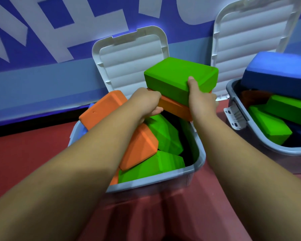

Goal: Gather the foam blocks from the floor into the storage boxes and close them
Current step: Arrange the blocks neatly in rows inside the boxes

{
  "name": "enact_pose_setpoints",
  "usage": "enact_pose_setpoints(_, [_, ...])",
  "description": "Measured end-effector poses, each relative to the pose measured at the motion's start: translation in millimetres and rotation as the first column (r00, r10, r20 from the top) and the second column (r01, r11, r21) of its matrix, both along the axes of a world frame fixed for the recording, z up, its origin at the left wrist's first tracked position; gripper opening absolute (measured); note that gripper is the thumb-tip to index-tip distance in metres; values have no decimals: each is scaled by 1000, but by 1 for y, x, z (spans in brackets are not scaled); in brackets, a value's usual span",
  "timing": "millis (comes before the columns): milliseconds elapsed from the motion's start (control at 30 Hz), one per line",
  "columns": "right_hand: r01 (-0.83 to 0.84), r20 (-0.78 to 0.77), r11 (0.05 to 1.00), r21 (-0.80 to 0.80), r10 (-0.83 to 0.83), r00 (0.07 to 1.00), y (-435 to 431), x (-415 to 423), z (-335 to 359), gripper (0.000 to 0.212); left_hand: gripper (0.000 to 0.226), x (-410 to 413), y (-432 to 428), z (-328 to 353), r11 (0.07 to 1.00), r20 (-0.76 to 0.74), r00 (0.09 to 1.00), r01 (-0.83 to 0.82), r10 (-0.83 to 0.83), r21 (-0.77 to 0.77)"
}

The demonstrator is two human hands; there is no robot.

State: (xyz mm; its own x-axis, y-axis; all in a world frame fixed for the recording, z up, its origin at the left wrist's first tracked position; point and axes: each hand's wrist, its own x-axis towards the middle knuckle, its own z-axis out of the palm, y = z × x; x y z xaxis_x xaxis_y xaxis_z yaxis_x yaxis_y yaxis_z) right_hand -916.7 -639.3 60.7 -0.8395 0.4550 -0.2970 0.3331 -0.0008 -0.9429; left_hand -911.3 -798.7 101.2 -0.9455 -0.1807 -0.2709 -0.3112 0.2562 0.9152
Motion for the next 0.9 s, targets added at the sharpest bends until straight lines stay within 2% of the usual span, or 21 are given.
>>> enact_pose_setpoints(100, [8,-10,1000,-1,-8,1000,-5,11,-2,117,3,24,-12,21,1000,-12,1000,10,-9,29])
enact_pose_setpoints(200, [9,-62,1000,30,-7,998,-10,19,-6,115,20,53,-18,40,997,-91,993,79,-76,22])
enact_pose_setpoints(267, [21,-66,998,54,-17,998,-13,25,-7,116,11,71,-28,51,997,-171,983,73,-68,24])
enact_pose_setpoints(333, [42,-18,995,89,-41,999,-18,33,-7,116,18,83,-44,58,1000,-261,965,2,-1,4])
enact_pose_setpoints(400, [84,15,983,160,-87,996,-25,42,-4,109,26,90,-66,59,989,-384,921,-110,63,-103])
enact_pose_setpoints(500, [122,8,960,251,-128,992,-45,54,3,95,28,95,-104,53,917,-523,845,-290,111,-275])
enact_pose_setpoints(600, [86,-54,944,318,-72,996,-73,63,9,76,24,100,-144,38,810,-550,816,-438,176,-391])
enact_pose_setpoints(667, [29,-122,915,402,22,992,-94,70,9,62,23,101,-170,19,720,-498,850,-452,170,-526])
enact_pose_setpoints(733, [-85,-159,887,454,175,972,-116,75,9,59,37,100,-192,-2,683,-308,932,-353,192,-639])
enact_pose_setpoints(833, [-384,-49,772,506,471,881,-140,79,2,94,85,99,-213,-28,757,-47,981,-176,189,-629])
enact_pose_setpoints(900, [-512,63,669,539,574,817,-145,81,-4,102,113,103,-226,-45,783,92,984,-63,152,-619])
